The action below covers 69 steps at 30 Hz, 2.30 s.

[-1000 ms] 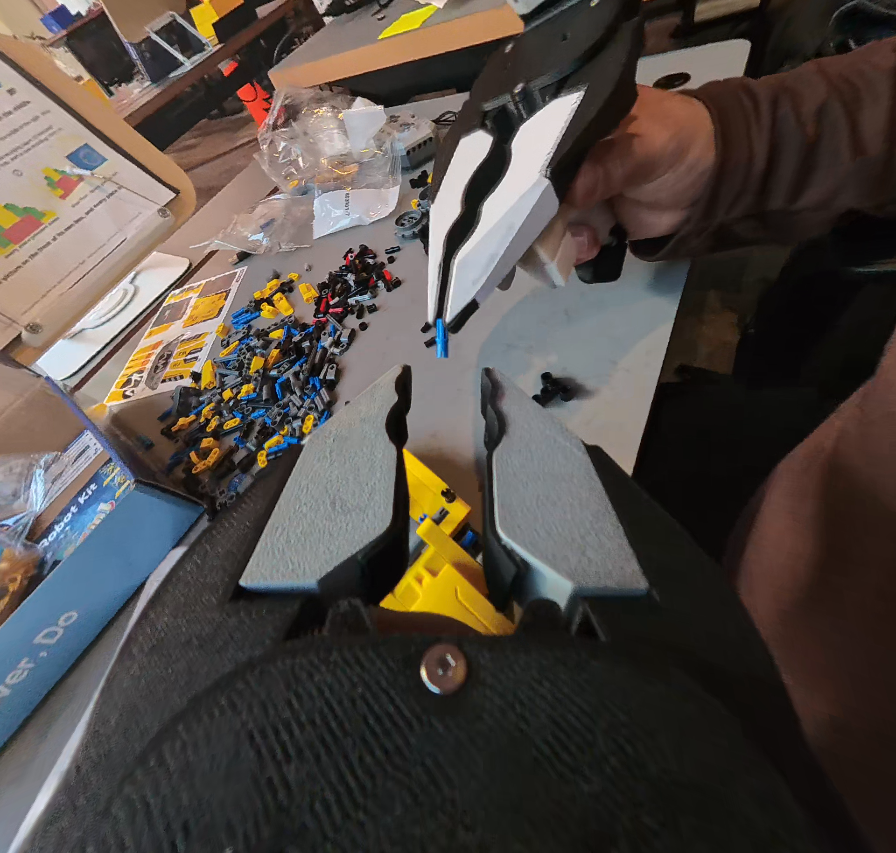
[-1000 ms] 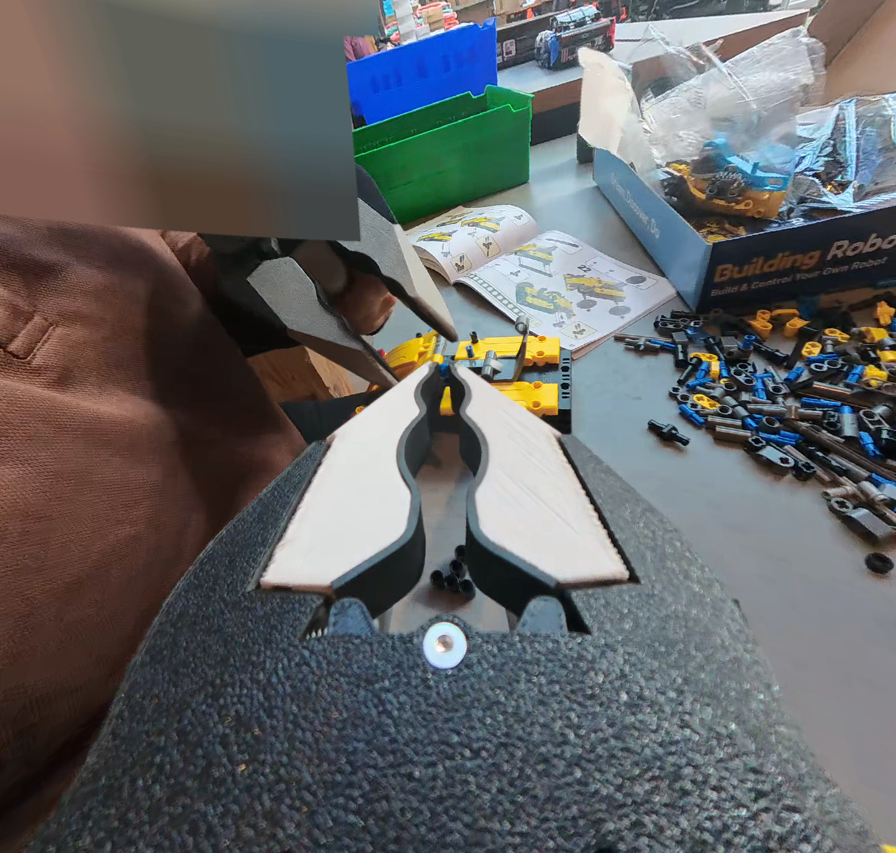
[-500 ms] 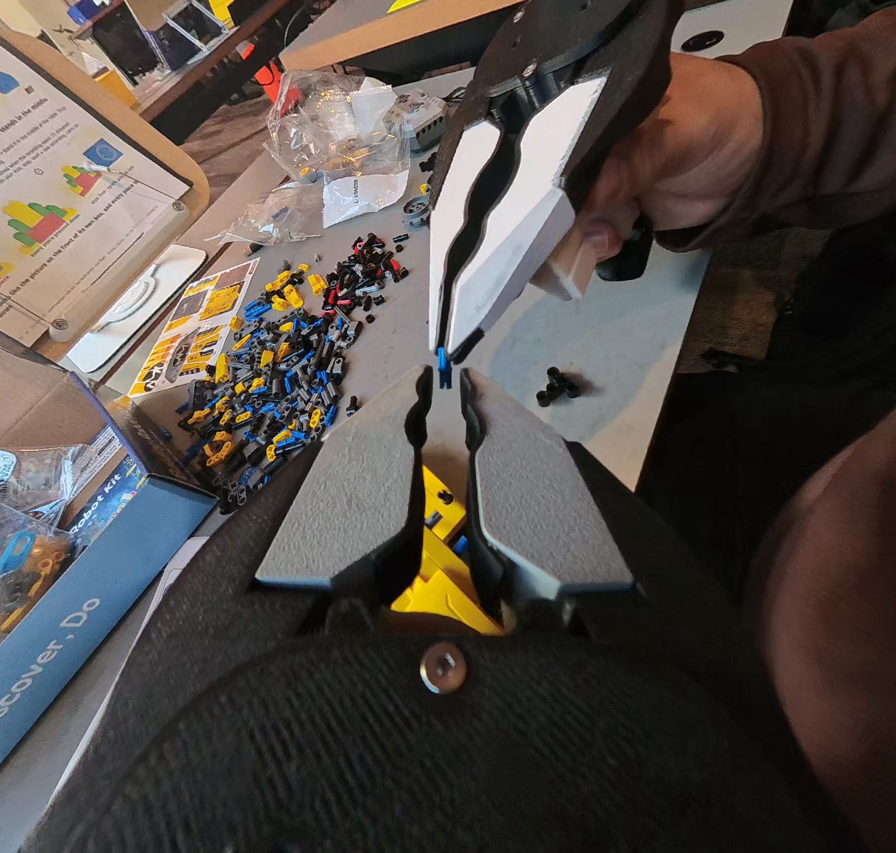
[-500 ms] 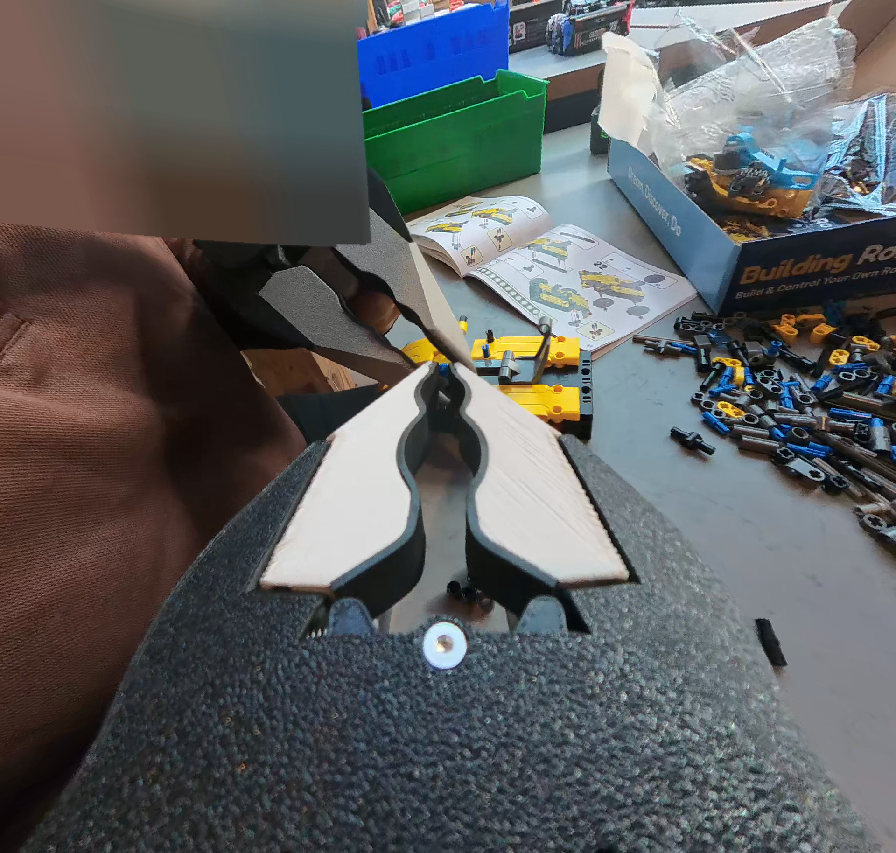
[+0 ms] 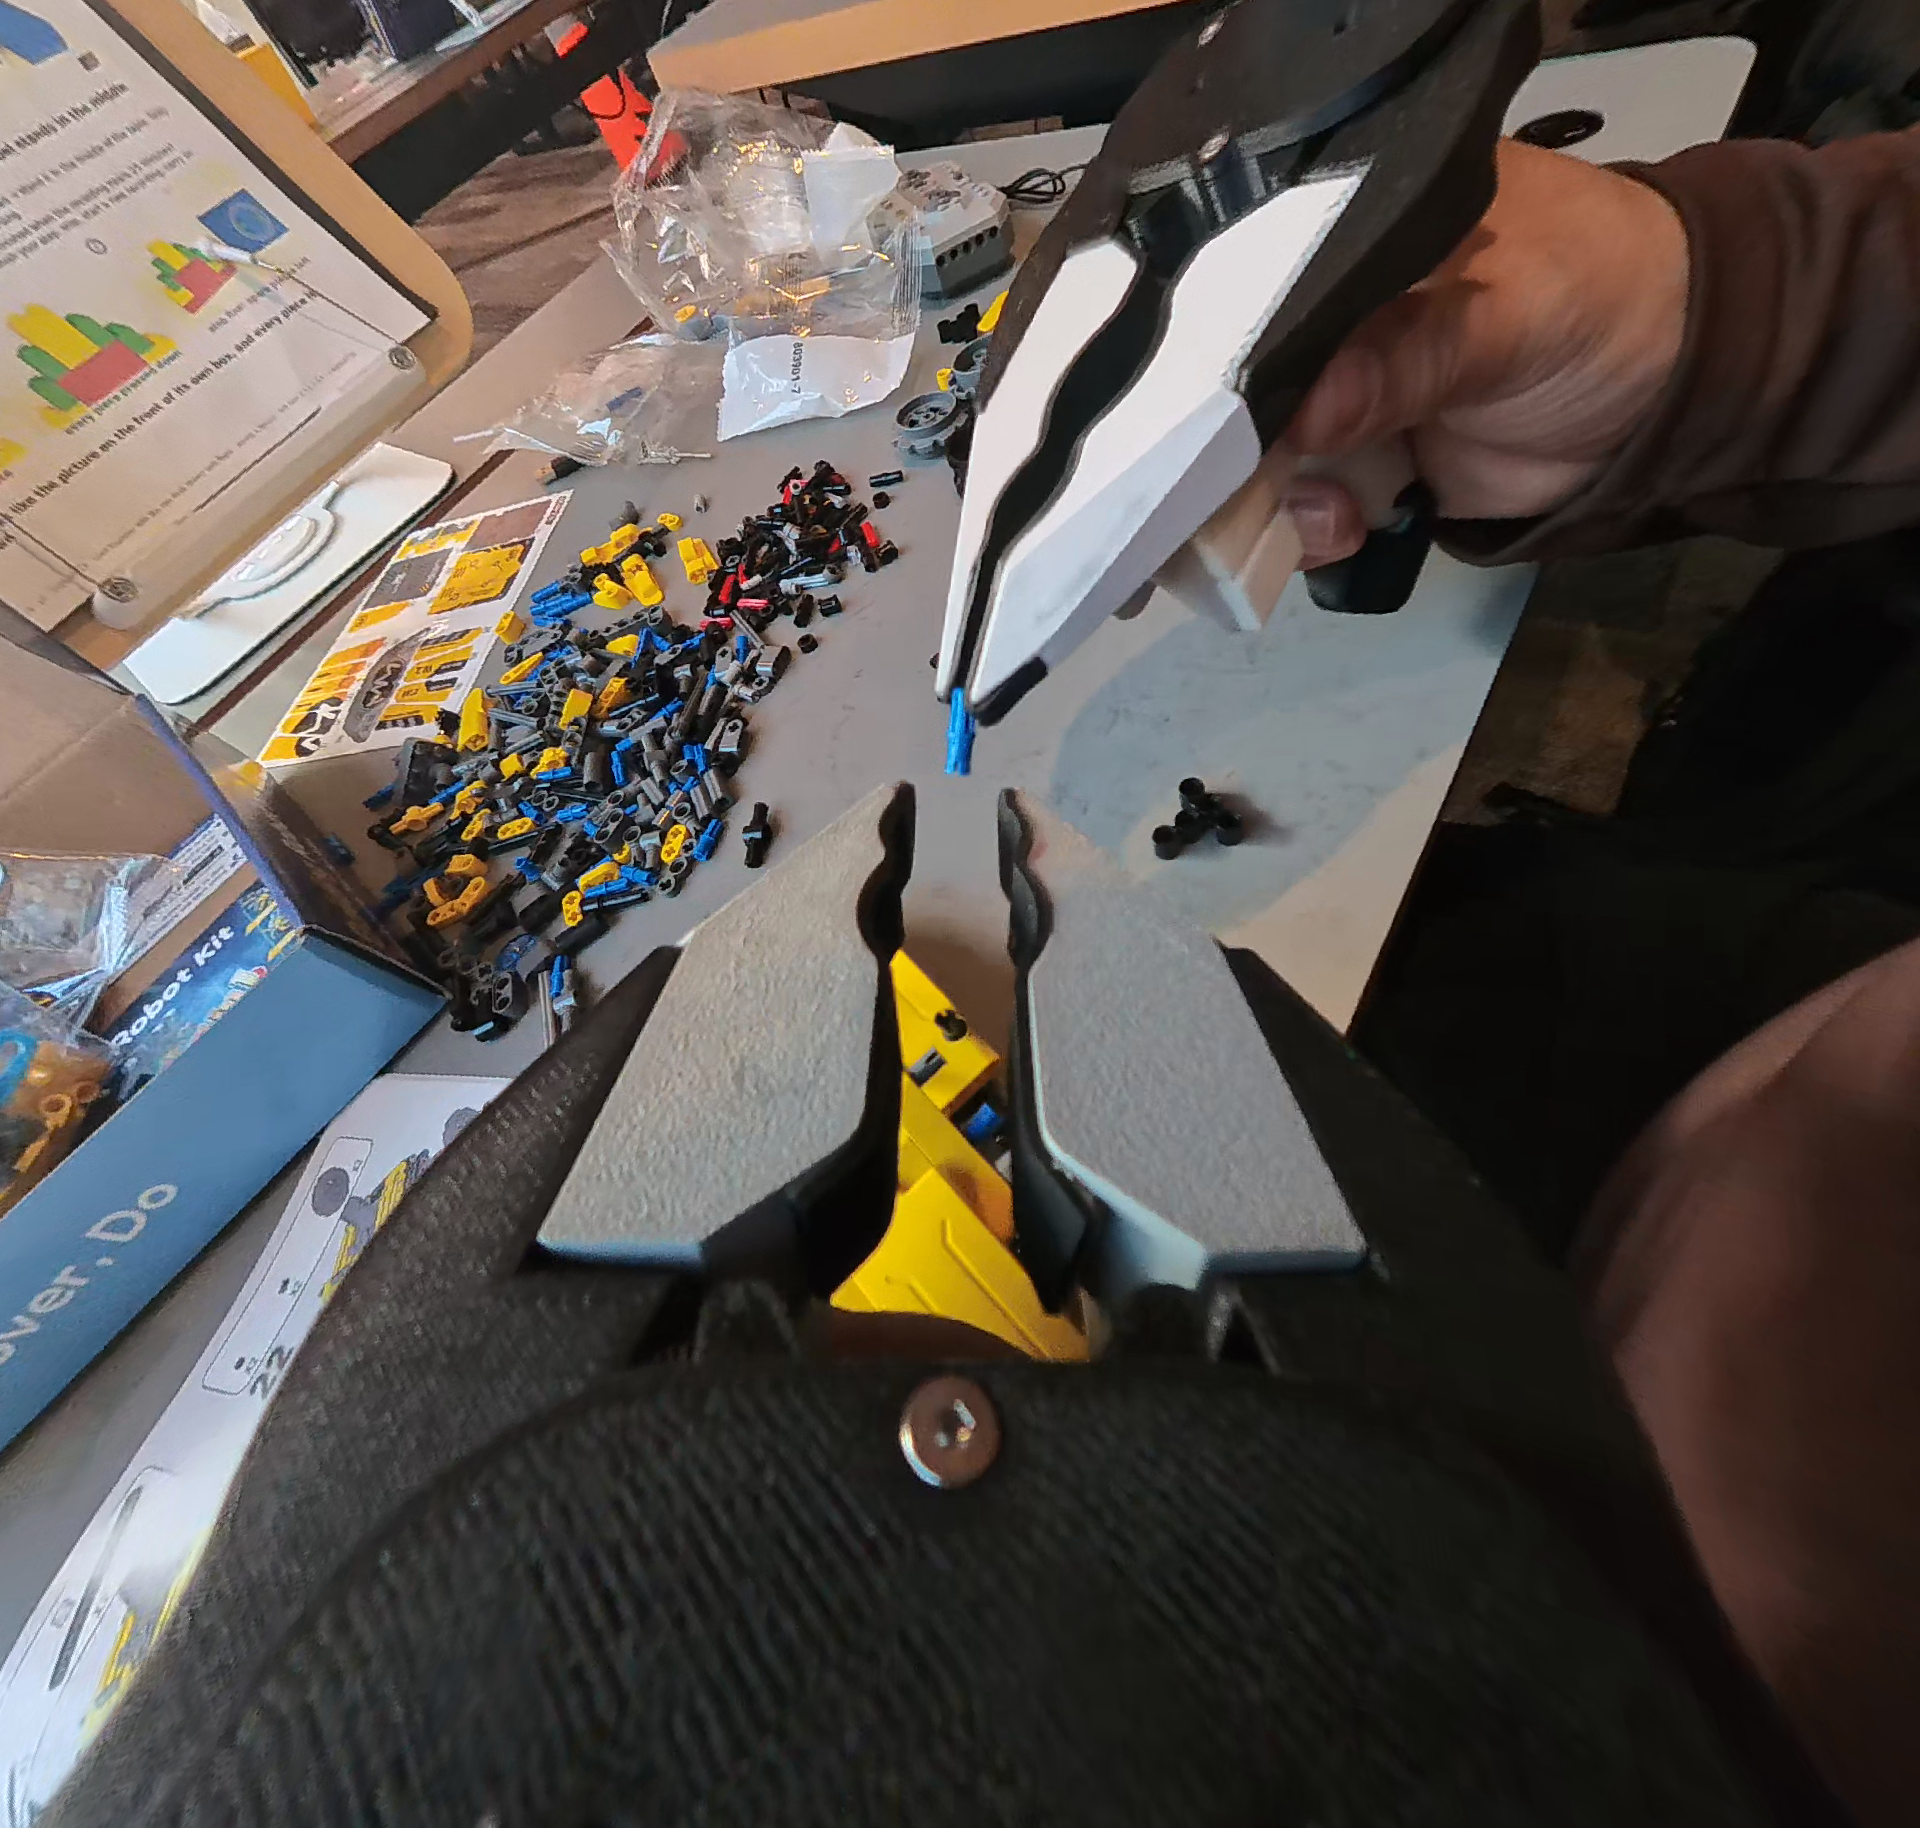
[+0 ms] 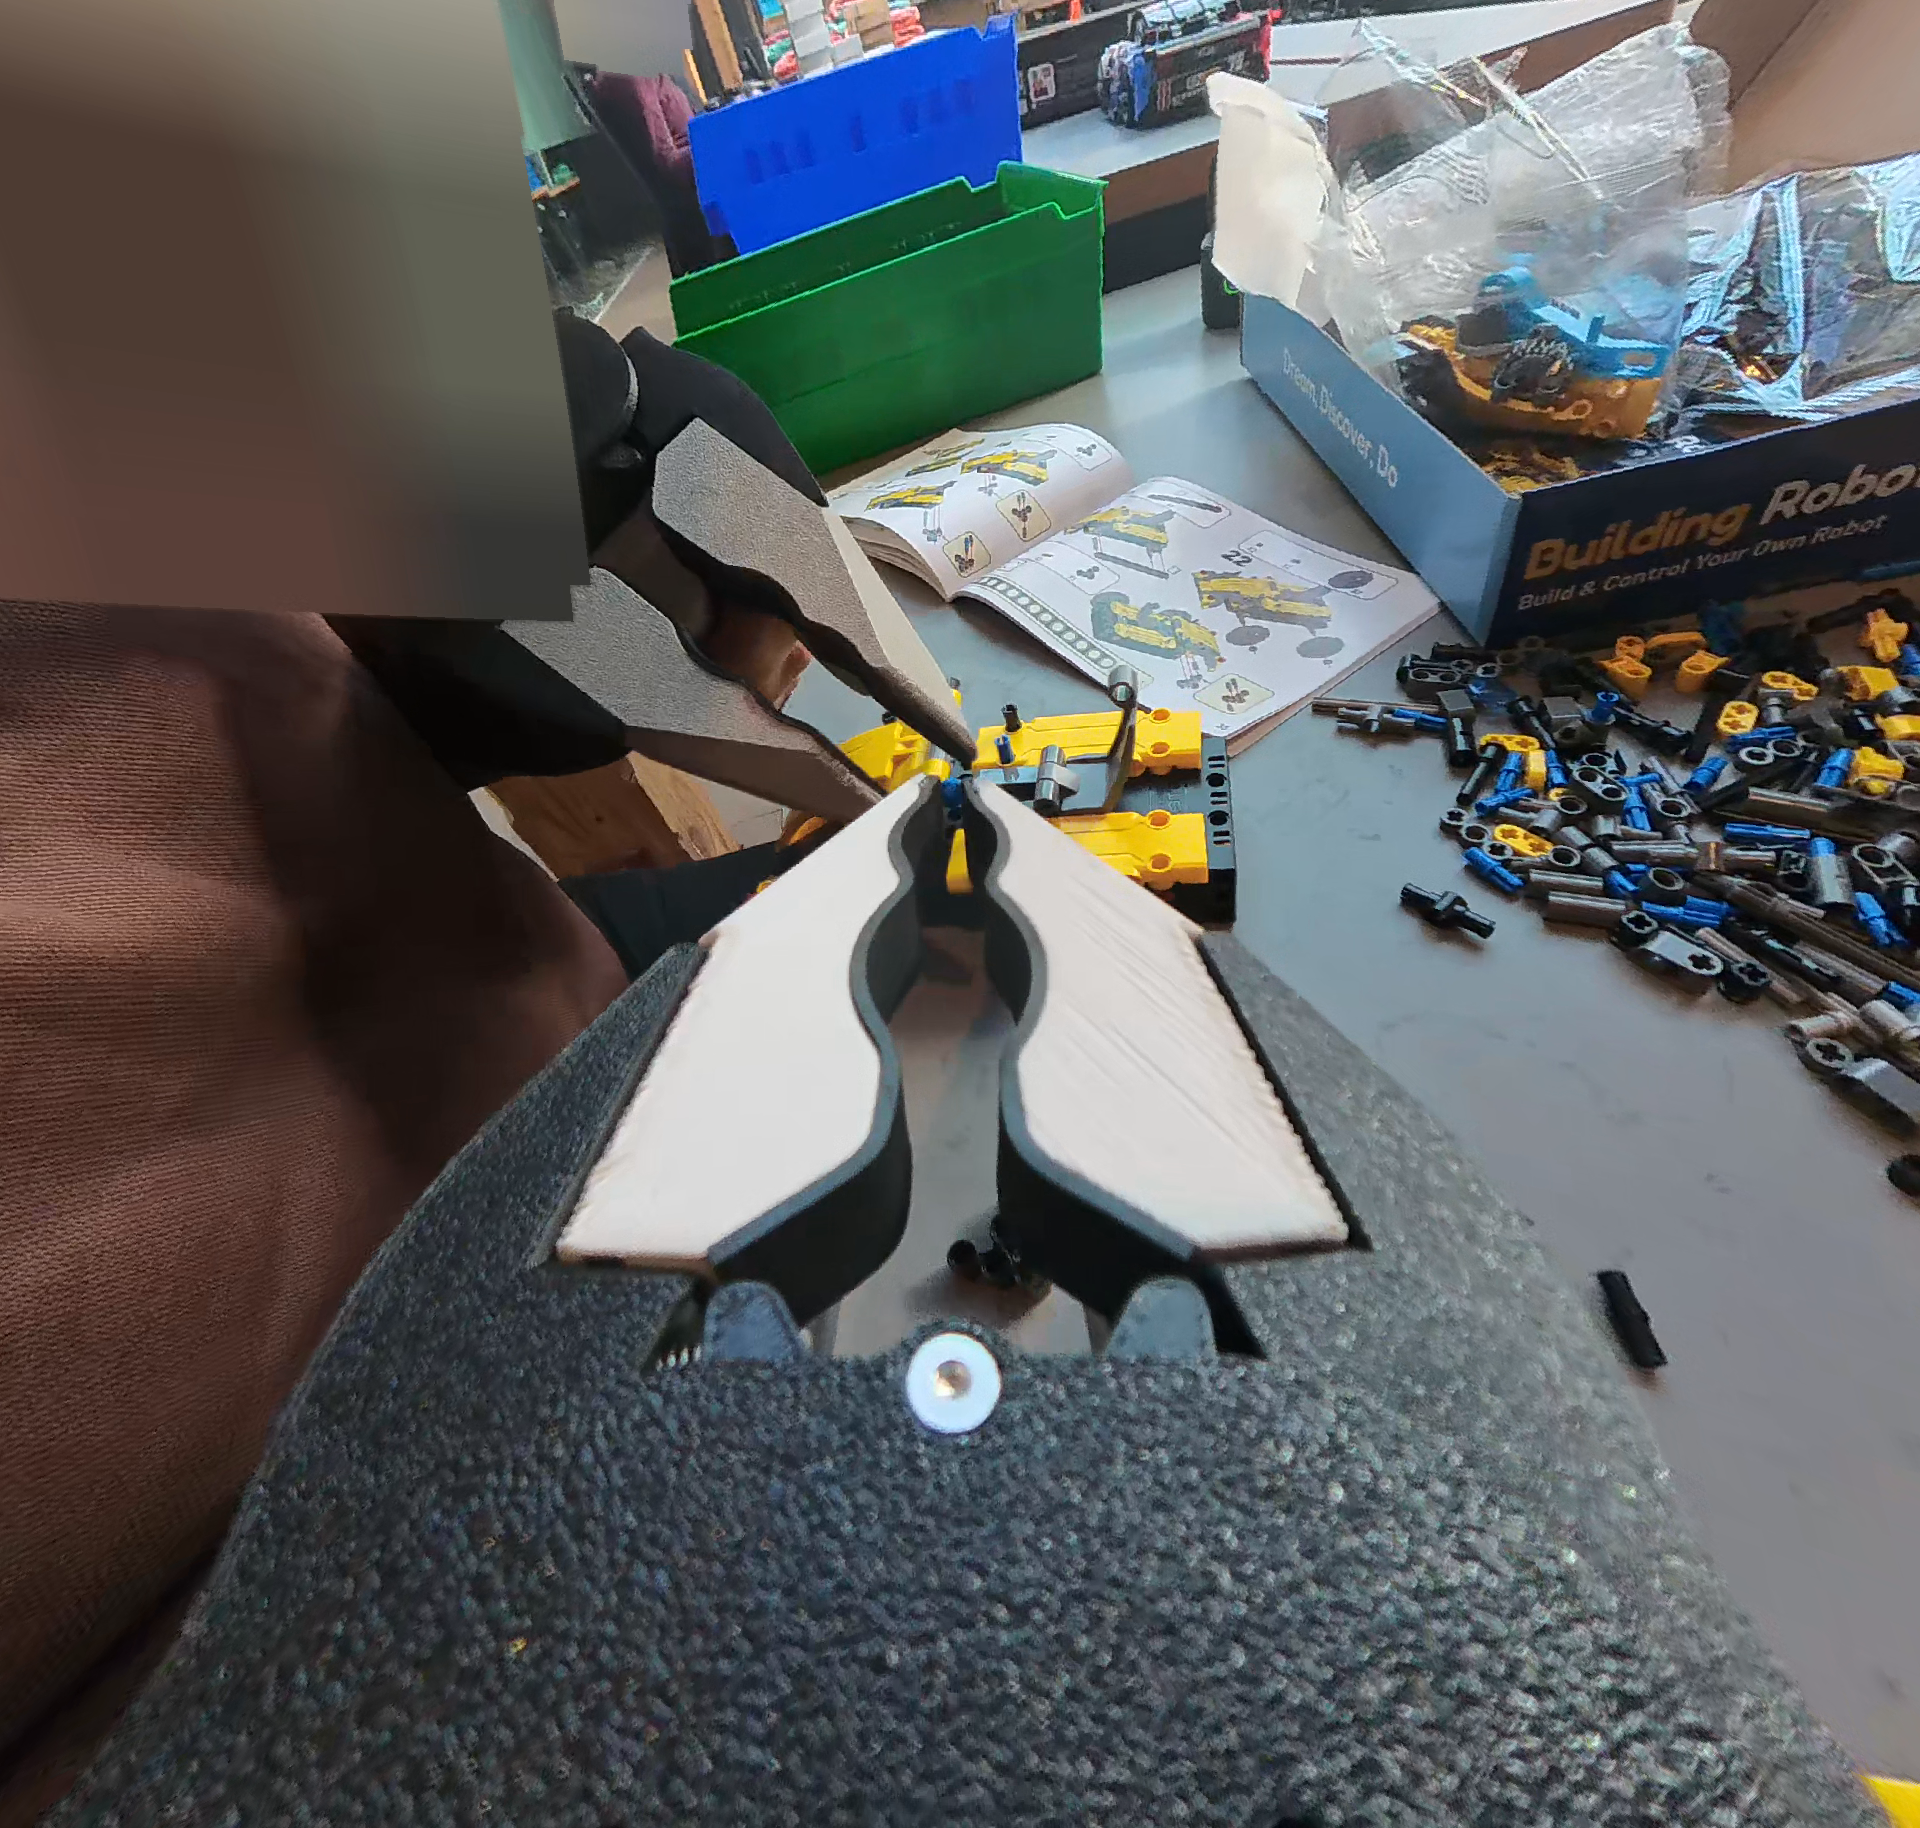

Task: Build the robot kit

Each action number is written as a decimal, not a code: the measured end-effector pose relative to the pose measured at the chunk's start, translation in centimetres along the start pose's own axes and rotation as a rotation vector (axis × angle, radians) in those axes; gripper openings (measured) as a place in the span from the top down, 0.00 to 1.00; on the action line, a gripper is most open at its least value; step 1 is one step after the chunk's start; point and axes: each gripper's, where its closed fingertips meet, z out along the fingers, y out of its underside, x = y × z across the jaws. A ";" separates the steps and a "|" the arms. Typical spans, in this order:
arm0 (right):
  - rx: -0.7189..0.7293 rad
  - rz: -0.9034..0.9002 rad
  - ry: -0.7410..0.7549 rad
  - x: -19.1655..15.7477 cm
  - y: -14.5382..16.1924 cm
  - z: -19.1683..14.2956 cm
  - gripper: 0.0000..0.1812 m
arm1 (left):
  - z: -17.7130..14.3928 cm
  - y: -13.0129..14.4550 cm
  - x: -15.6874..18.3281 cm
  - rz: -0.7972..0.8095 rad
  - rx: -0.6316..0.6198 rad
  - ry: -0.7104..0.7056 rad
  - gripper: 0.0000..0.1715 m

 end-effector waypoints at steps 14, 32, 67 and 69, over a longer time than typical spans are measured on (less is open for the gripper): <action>-0.049 -0.033 0.021 0.2 1.0 0.3 1.00 | 0.4 -0.1 0.2 0.005 -0.007 0.007 0.94; -0.024 -0.005 -0.055 -1.4 0.1 0.8 1.00 | -0.3 0.0 0.5 0.123 0.020 -0.049 0.99; -0.289 -0.243 -0.181 -4.2 -4.1 15.6 0.98 | -11.5 5.9 -8.0 -0.175 0.325 -0.228 0.99; -0.290 -0.244 -0.182 -4.2 -4.0 15.4 0.97 | -11.4 5.8 -7.7 -0.167 0.324 -0.226 0.99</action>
